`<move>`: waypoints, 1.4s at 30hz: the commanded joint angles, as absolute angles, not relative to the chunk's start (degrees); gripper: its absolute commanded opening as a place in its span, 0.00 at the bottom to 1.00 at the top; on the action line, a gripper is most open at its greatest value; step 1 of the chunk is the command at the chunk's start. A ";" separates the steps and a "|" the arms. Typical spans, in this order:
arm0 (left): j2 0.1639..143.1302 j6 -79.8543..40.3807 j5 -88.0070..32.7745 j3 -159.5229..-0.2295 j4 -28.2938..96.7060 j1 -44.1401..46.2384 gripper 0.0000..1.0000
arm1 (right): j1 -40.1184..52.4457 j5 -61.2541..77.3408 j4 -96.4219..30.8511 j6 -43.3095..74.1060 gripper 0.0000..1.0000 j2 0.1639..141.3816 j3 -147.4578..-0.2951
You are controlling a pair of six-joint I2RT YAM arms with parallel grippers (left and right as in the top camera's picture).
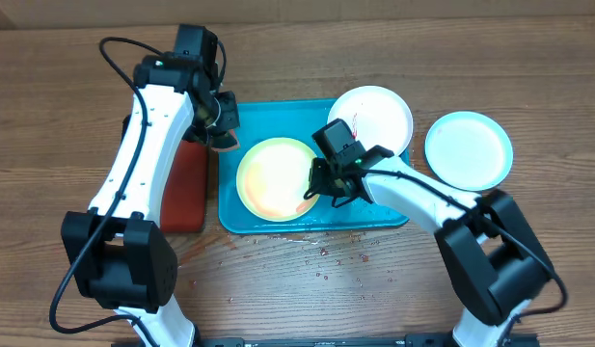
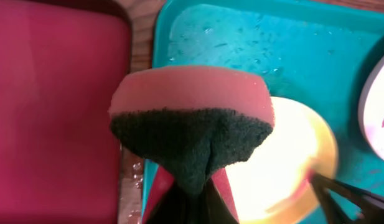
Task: Clean dirty plates on tray and stack at the side
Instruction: 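Lift and tilt the yellow plate up with the right gripper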
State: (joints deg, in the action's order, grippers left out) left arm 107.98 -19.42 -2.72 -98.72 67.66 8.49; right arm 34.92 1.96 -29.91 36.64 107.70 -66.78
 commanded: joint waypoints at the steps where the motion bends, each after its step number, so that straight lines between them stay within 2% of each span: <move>1: 107.92 -20.64 -2.39 -99.46 68.16 8.69 0.04 | 37.23 -12.36 -32.08 31.77 0.04 101.82 -70.61; 12: 107.92 -20.84 -2.55 -99.46 67.44 8.69 0.04 | 48.64 -53.82 -39.33 29.47 0.04 95.98 -72.51; 18: 107.92 -20.82 -2.52 -99.46 67.46 8.69 0.04 | 56.18 -79.22 -39.09 25.02 0.04 95.98 -72.51; 22: 107.92 -20.82 -2.52 -99.46 67.44 8.69 0.04 | 58.98 -90.17 -39.09 25.04 0.04 95.98 -72.51; 42: 107.98 -20.84 -2.37 -99.46 65.89 8.69 0.04 | 60.42 -90.11 -38.06 22.00 0.04 96.01 -72.51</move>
